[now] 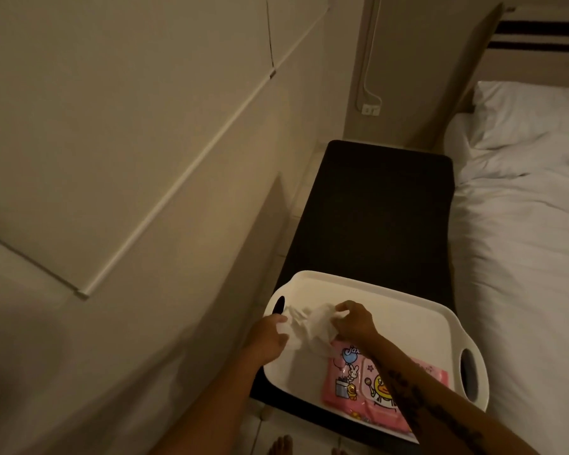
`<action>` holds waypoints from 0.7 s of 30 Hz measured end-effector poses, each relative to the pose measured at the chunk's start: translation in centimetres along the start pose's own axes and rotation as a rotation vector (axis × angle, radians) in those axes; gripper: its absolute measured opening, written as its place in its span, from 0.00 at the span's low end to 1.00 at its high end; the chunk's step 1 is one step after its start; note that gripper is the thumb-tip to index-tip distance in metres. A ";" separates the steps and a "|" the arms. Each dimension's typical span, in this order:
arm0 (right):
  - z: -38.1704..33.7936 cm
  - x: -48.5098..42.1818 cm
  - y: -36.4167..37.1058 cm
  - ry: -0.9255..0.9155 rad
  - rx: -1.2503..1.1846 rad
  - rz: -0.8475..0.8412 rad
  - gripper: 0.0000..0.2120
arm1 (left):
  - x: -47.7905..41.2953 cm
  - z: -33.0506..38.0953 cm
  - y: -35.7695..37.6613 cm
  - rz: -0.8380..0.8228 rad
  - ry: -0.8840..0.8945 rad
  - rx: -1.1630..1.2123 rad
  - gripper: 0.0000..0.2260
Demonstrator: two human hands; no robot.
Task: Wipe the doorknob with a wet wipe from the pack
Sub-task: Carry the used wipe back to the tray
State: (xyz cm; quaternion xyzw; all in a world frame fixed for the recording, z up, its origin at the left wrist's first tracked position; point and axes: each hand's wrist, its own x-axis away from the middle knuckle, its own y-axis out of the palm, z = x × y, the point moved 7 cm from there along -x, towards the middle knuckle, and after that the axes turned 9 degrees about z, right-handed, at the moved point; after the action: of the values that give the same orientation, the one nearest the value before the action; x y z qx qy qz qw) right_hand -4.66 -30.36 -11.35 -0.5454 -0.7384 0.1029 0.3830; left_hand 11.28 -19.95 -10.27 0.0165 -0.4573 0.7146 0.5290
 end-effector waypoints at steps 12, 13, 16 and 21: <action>-0.7 0.4 0.4 -0.108 0.187 0.087 0.15 | 0.3 -0.8 -0.1 -0.014 -0.130 0.159 0.20; -0.9 0.3 0.6 -0.115 0.178 0.089 0.14 | 0.3 -0.8 -0.2 0.011 -0.113 0.155 0.19; -1.7 0.4 1.4 -0.130 0.189 0.054 0.13 | 0.3 0.1 -0.4 0.043 0.026 -0.017 0.13; -2.7 0.1 1.9 -0.057 -0.084 0.046 0.14 | 0.7 0.2 -1.2 0.118 0.077 -0.034 0.12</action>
State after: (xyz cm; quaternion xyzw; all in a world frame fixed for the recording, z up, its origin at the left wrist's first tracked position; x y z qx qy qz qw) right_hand -1.49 -30.23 -10.56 -0.5746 -0.7400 0.0961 0.3362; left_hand 11.79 -19.56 -9.08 -0.0468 -0.4489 0.7368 0.5033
